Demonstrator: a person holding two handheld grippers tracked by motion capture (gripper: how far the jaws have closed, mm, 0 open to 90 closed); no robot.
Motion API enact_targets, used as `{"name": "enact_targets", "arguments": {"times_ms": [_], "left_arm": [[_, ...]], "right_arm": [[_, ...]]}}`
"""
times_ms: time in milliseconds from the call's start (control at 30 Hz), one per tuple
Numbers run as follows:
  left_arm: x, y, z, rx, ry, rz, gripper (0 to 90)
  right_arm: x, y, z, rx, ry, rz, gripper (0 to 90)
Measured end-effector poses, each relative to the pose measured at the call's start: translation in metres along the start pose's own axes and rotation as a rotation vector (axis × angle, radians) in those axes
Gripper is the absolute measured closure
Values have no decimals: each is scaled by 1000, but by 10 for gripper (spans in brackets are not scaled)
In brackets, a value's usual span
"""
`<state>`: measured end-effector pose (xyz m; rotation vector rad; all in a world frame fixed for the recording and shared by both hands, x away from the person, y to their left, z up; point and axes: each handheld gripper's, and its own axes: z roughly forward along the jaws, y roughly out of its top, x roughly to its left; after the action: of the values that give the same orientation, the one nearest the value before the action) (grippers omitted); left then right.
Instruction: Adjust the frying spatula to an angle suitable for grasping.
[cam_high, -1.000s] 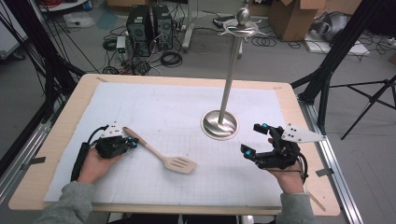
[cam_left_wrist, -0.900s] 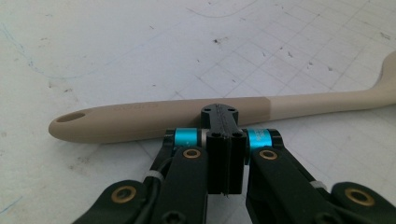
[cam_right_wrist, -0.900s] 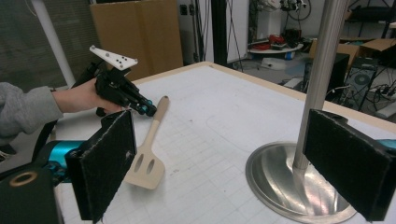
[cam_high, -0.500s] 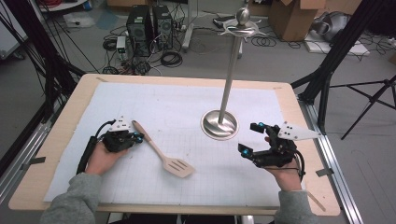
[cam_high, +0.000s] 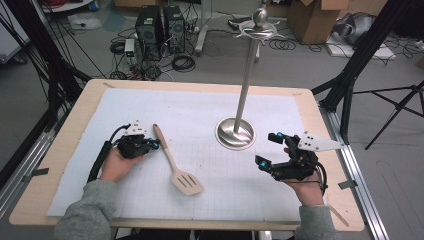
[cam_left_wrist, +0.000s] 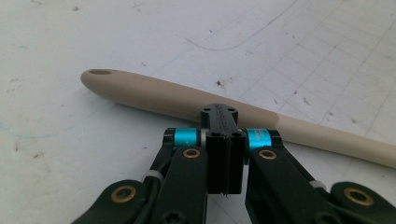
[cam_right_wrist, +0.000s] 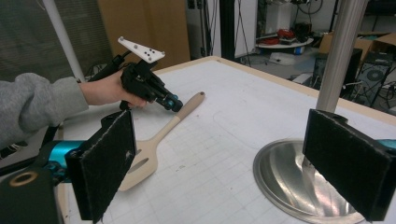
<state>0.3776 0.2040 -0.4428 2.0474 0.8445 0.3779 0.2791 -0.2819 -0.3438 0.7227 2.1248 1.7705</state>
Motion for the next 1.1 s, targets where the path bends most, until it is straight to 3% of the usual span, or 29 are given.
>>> {"name": "enact_targets", "arguments": {"times_ms": [100, 167, 400, 567, 733, 833, 867, 933, 1100], "left_arm": [[-5, 7, -17, -73, -21, -17, 900], [-12, 11, -20, -85, -33, -13, 899], [-33, 20, -5, -85, -71, -3, 899], [-45, 23, 13, -54, -104, 4, 899], [-50, 23, 22, -28, -123, 5, 899], [-58, 21, 29, 9, -144, 48, 899], [-58, 21, 29, 9, -144, 48, 899], [-59, 18, 32, 59, -142, 68, 899], [-64, 17, 28, 98, -148, 75, 899]], "right_arm": [[0, 0, -1, -3, -5, 4, 84], [0, 0, -1, -10, -5, 5, 84], [3, 2, -4, -21, -4, -3, 85], [1, 2, -2, -20, 2, -3, 84], [2, 2, -2, -19, 4, -5, 84], [2, 3, -2, -19, 5, -3, 84], [2, 3, -2, -18, 5, -3, 85], [2, 3, -1, -20, 8, -6, 84], [3, 3, -1, -15, 6, -5, 84]]}}
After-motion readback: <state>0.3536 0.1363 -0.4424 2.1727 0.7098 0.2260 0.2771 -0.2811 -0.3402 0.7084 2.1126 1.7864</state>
